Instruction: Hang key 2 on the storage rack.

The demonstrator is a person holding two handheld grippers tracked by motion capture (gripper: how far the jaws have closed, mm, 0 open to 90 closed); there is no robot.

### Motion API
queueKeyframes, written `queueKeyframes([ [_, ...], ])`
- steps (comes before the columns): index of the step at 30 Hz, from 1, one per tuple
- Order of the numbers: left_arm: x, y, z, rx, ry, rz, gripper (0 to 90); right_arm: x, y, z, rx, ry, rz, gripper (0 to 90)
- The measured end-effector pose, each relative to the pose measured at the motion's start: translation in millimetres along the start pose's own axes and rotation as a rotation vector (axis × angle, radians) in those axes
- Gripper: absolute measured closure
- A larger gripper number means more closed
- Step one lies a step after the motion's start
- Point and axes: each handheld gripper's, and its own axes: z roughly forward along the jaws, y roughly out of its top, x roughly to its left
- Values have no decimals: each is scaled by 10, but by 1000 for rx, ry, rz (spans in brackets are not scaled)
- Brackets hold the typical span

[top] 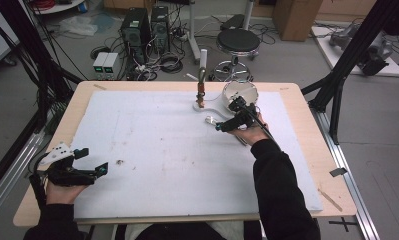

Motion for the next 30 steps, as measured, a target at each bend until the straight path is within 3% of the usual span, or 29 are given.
queueKeyframes([
  [19,-1,-1,2,1,1,3,18,15,-16,309,65,16,-61,12],
  [30,-8,-4,-3,0,1,5,18,-68,-57,554,107,32,-48,52],
])
